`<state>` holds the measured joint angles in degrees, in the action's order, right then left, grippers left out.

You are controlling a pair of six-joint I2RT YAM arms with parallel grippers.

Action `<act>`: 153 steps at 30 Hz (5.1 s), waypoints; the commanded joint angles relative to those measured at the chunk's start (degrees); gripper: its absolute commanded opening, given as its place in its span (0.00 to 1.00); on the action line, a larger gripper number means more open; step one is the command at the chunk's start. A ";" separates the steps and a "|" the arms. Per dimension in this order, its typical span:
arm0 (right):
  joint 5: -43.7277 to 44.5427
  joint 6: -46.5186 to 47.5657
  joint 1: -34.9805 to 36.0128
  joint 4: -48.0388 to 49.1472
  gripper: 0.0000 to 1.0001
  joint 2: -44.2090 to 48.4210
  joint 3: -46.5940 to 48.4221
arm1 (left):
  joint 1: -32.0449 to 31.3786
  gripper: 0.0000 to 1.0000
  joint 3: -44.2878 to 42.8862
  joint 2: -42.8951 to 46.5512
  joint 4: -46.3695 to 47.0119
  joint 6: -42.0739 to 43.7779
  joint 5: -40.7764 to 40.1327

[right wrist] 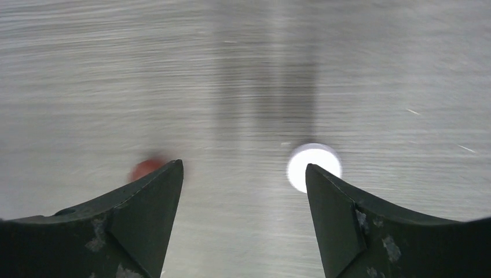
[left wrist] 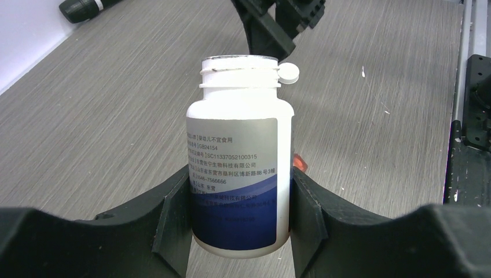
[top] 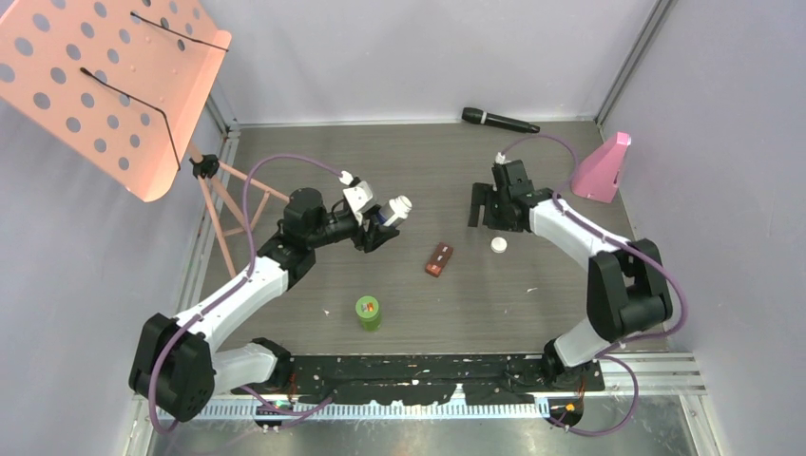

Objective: Sort the pills into containers
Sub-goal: Place the lid of the pill bottle at the center of the board, then place the pill bottle at the center of the board, then pick up the pill container at the center of the board.

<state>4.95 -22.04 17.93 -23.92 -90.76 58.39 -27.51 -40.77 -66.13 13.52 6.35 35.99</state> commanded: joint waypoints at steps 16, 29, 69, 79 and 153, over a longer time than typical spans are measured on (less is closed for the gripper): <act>-34.65 -8.90 17.12 16.94 0.87 8.61 12.80 | -0.44 0.00 -0.35 0.45 4.76 0.75 0.72; -30.76 -7.91 19.68 9.64 0.82 5.08 15.45 | -0.44 0.00 0.07 1.26 5.98 0.55 -0.91; 11.36 7.86 30.22 -8.44 0.70 -24.23 32.98 | 0.57 0.99 1.23 17.32 -17.87 -15.57 -47.89; 7.70 7.78 30.06 -13.82 0.99 -17.56 36.04 | 2.37 0.99 -2.18 16.06 -23.33 -18.79 -48.01; 9.76 -31.17 18.55 -21.66 0.44 -12.81 18.17 | -9.27 0.69 -1.75 -11.65 -0.74 -53.36 -20.87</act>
<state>17.21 -53.98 37.19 -42.74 -109.58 76.69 -34.13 -39.53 -78.83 7.62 -44.10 18.00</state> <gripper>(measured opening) 0.514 0.684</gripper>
